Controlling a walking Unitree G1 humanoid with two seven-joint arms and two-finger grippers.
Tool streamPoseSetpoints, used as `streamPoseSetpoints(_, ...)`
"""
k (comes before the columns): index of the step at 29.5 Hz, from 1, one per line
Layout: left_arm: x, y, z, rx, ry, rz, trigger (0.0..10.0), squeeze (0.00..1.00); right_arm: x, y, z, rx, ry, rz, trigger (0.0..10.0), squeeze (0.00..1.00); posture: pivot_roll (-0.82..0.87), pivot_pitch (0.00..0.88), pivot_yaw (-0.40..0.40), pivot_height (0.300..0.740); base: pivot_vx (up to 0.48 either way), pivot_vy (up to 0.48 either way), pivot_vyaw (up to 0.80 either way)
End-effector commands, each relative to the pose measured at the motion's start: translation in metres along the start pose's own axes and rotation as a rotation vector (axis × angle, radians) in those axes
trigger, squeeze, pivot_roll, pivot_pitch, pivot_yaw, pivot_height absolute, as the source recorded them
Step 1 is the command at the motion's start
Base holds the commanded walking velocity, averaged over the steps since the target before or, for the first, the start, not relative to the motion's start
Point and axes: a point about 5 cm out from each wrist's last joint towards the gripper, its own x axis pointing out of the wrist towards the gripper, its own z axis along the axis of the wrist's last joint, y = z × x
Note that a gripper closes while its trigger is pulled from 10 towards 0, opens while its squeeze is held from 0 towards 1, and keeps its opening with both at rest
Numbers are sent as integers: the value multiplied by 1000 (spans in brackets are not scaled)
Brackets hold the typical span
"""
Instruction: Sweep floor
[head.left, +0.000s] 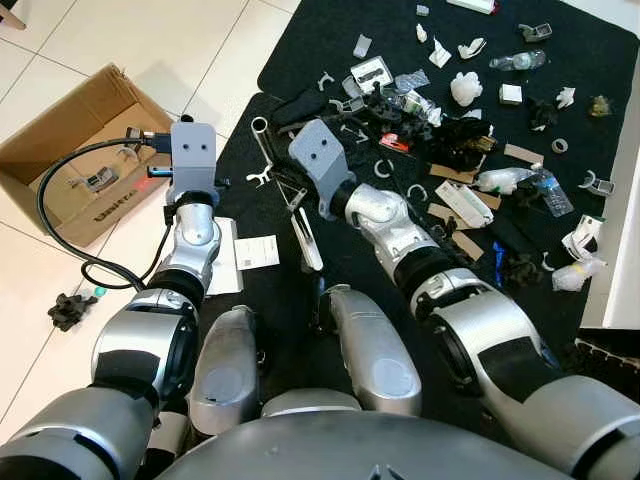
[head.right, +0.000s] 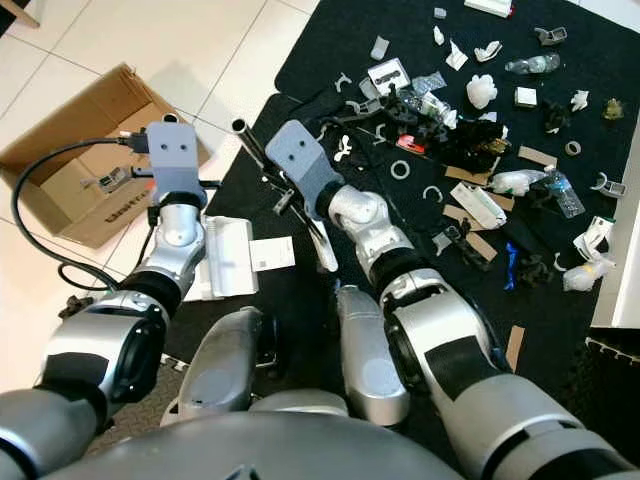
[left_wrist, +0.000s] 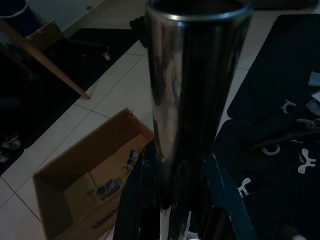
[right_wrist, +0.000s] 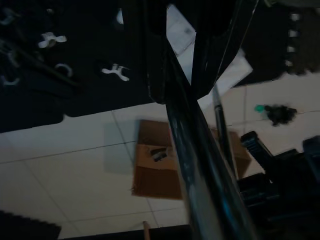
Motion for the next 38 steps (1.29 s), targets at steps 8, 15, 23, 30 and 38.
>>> streamPoseSetpoints(8,-14,6,-33,87,148,-17,10000,0,7,22,-11,367,-43,15,10000,0,-11,172,-50,740,0,0,0)
streamPoseSetpoints(15,-14,6,-32,87,147,-15,10000,0,17,49,-16,552,-35,61,10000,0,-7,172,-54,740,0,0,0)
streamPoseSetpoints(23,-14,6,-32,87,149,-13,10000,0,25,58,-2,712,-113,143,10000,0,-10,172,-54,740,0,0,0)
streamPoseSetpoints(30,-14,6,-32,88,150,-13,10000,0,29,62,7,707,-142,221,10000,0,-14,172,-53,740,0,0,0)
streamPoseSetpoints(38,-13,5,-32,92,152,-8,10000,0,32,74,36,766,-254,490,10000,0,-12,172,-56,740,0,0,0)
